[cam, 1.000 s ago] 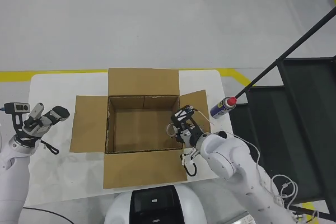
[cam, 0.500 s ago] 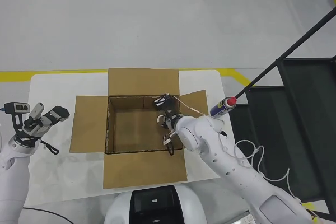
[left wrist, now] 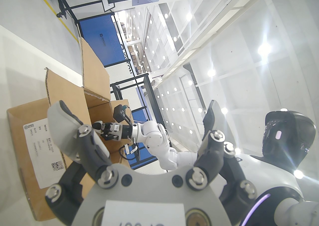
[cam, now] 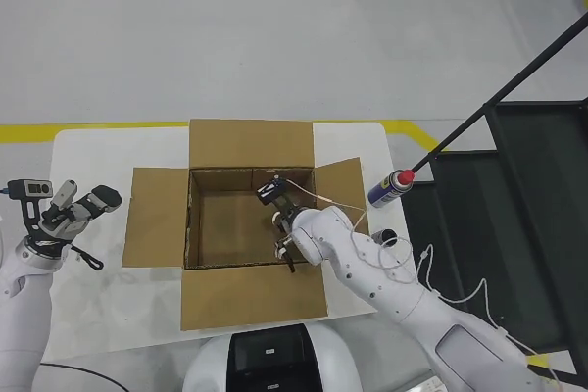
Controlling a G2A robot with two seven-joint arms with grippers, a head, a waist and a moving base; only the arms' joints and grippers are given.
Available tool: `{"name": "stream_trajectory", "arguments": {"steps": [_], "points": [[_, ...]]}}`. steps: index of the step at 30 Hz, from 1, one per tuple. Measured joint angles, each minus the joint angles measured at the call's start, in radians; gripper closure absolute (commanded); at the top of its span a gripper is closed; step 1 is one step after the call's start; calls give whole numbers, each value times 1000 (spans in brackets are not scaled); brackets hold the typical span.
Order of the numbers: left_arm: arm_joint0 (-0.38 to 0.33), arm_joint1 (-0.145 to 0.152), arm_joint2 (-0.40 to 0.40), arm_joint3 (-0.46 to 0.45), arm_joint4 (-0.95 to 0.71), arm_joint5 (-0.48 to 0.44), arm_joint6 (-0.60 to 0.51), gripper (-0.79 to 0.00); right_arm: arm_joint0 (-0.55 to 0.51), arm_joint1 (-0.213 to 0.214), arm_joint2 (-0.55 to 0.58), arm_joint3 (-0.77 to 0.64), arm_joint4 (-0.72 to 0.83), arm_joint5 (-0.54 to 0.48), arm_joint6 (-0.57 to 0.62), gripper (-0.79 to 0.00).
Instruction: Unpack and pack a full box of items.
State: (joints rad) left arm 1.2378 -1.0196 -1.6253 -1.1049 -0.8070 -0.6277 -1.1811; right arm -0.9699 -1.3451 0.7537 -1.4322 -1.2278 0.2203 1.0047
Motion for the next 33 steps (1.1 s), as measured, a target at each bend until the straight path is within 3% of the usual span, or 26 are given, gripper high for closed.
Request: {"name": "stream_trajectory", "arguments": {"steps": [6,8,10,11,12,19,25,29,33], "points": [[0,0,0,0,0,0,0,-785,10,-17,-13,49,6,3,-3,-18],[0,0,0,0,0,0,0,-785,19,-24,-17,65,12,7,-4,-99],[0,0,0,0,0,0,0,-785,26,-30,-20,80,17,11,-3,-286],[0,0,0,0,0,0,0,-785,31,-35,-21,90,20,16,-1,-739],[0,0,0,0,0,0,0,-785,34,-37,-23,97,21,19,1,-785],[0,0,0,0,0,0,0,-785,9,-40,10,50,30,39,4,-785],[0,0,0,0,0,0,0,-785,-158,11,160,-255,41,-16,47,-785],[0,0,0,0,0,0,0,-785,-339,54,316,-539,124,-144,82,-785],[0,0,0,0,0,0,0,-785,-499,82,490,-741,285,-292,43,-785]]}}
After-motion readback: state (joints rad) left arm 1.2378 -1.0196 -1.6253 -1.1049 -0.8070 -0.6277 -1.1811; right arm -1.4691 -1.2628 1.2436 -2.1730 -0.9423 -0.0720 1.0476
